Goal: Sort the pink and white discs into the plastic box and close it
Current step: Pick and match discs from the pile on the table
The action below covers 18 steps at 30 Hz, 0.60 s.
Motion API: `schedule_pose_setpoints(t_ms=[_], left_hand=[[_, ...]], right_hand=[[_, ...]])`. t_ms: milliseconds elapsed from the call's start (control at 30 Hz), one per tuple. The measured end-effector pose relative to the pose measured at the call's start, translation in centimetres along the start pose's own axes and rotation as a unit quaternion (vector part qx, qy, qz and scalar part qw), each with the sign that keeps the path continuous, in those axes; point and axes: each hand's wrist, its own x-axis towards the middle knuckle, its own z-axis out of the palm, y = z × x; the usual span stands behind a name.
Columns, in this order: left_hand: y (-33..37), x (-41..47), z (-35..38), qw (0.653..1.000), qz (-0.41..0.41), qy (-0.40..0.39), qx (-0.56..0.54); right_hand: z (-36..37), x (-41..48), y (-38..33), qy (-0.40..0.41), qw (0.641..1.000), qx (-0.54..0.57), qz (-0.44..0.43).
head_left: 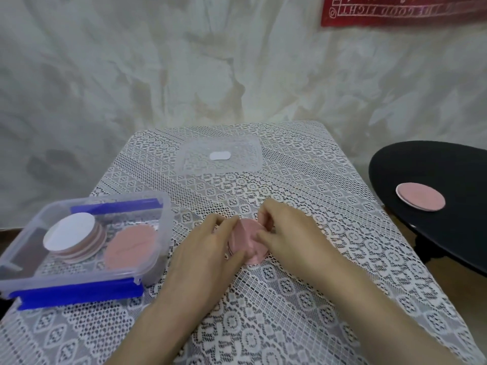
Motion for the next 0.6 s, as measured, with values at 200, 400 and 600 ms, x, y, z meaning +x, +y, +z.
schedule_pose_setpoints(t_ms=[200,400,600], left_hand=[[0.2,-0.6,-1.0,0.991,-0.025,0.036,-0.127],[-0.3,-1.9,-1.3,0.979,-0.035,0.024,-0.200],[-0.9,-2.6,-1.5,0.980,-0.051,-0.012,-0.193]], right_hand=[[-0.5,-0.3,0.1,-0.017,0.994,0.110,-0.016],[-0.3,-1.2,0.6,-0.050,0.991,0.124,-0.026],[-0.5,-1.3,0.0,-0.019,0.999,-0.046,-0.007]])
